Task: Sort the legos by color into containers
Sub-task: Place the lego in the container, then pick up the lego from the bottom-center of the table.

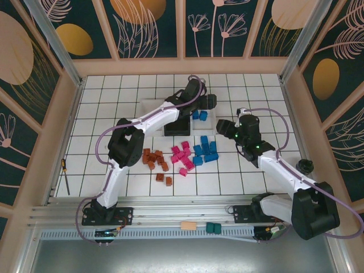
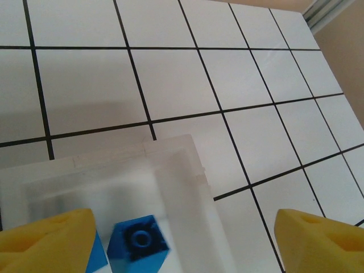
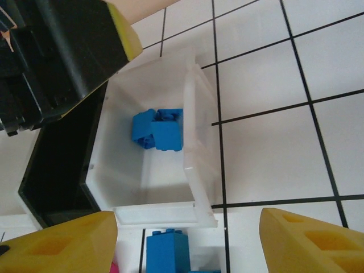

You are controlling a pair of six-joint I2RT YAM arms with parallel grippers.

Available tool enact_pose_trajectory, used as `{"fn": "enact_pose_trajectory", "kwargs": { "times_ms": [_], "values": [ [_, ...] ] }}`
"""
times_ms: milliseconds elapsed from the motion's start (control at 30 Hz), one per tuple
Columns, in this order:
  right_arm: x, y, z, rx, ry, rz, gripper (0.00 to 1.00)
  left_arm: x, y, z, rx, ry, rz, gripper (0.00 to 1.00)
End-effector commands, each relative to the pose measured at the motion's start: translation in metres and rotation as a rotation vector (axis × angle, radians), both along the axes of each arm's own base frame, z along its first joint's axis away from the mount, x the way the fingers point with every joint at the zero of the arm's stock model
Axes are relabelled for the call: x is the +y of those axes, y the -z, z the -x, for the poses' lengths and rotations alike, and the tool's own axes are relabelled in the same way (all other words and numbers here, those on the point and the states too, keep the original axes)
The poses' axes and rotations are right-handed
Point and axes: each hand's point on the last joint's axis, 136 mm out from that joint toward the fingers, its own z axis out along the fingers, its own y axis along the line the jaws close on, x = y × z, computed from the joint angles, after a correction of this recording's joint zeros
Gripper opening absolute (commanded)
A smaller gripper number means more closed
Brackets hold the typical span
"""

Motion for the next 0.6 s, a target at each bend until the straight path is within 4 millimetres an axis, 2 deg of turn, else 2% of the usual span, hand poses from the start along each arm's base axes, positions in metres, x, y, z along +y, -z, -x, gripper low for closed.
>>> {"fn": "enact_pose_trajectory", "kwargs": {
  "times_ms": [0,67,167,233,267,300,333,400,567],
  "values": [
    [0.011,0.0,0.01,0.008,-0.084,-0.022,0.68,0.009,-0.078,0.002,-0.111,-0.005,0.082,0.85],
    [0.025,0.001,0.017,0.02,-0.154,-0.034,0.68,0.015,-0.096,0.01,-0.133,-0.006,0.106,0.87],
    [0.051,0.008,0.033,0.046,-0.253,-0.016,0.69,0.035,-0.122,0.031,-0.174,-0.023,0.148,0.94],
    [0.069,0.017,0.047,0.074,-0.319,0.007,0.69,0.053,-0.136,0.047,-0.205,-0.042,0.171,0.98],
    [0.076,0.02,0.053,0.083,-0.343,0.01,0.69,0.061,-0.143,0.055,-0.222,-0.049,0.181,0.99],
    [0.087,0.023,0.062,0.092,-0.385,0.013,0.69,0.072,-0.142,0.064,-0.226,-0.059,0.177,0.98],
    [0.095,0.026,0.069,0.098,-0.414,0.018,0.69,0.085,-0.151,0.075,-0.245,-0.071,0.184,0.98],
    [0.11,0.03,0.082,0.111,-0.471,0.035,0.69,0.106,-0.152,0.091,-0.254,-0.103,0.175,0.98],
    [0.145,0.047,0.115,0.158,-0.614,0.127,0.66,0.16,-0.128,0.132,-0.24,-0.19,0.127,0.98]
  ]
}}
